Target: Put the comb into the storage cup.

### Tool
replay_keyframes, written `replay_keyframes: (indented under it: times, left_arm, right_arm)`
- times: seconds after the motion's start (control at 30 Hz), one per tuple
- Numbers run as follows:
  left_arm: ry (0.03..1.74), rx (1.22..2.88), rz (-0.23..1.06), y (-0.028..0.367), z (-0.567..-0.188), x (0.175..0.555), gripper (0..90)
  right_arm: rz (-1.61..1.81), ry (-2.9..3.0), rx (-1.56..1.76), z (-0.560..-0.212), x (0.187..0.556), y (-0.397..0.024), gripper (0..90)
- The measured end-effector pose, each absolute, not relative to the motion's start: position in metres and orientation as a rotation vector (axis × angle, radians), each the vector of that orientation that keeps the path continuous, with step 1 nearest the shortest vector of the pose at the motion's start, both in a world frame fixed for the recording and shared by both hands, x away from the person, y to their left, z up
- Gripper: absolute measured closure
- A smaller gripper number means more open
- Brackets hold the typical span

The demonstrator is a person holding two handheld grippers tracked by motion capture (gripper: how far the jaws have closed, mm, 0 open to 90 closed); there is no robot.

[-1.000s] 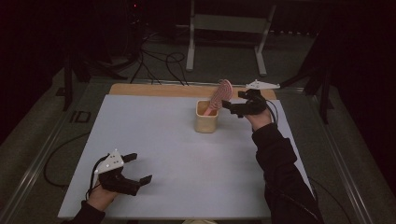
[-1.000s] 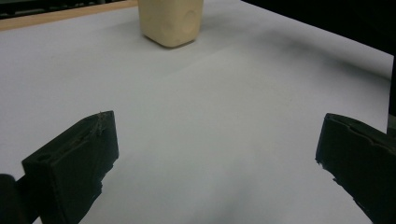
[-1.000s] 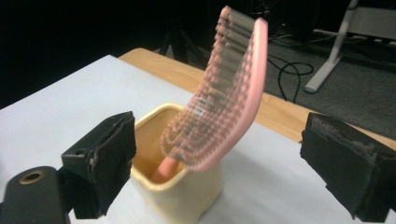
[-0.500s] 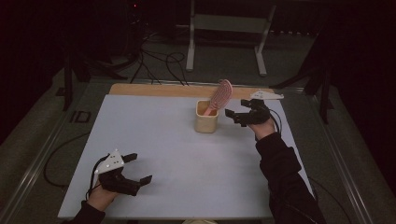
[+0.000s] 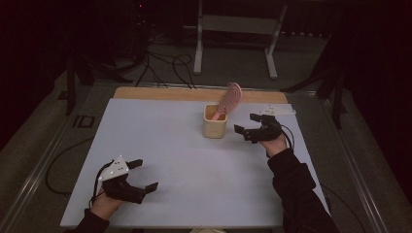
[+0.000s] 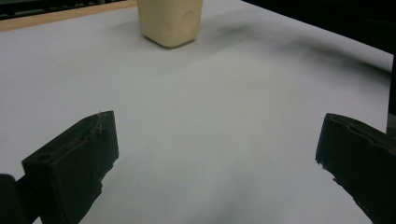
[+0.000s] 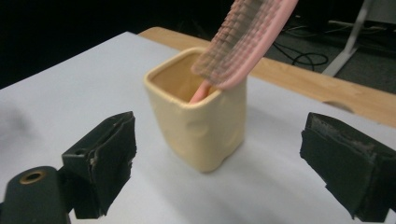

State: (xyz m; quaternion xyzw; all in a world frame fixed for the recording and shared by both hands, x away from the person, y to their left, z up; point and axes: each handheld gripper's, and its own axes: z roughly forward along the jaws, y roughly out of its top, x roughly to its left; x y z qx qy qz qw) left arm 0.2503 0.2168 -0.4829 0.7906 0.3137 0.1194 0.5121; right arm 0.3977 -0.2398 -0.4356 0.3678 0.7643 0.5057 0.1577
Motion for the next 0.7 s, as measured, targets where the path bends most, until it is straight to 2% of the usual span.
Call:
replay_keyframes:
  times: [0.7]
  left_arm:
    - [0.754,1.906,0.286,0.216,-0.483,0.25,0.2]
  right_arm:
    - [1.453,2.285,0.968,-0.477,0.344,-0.238,10.4]
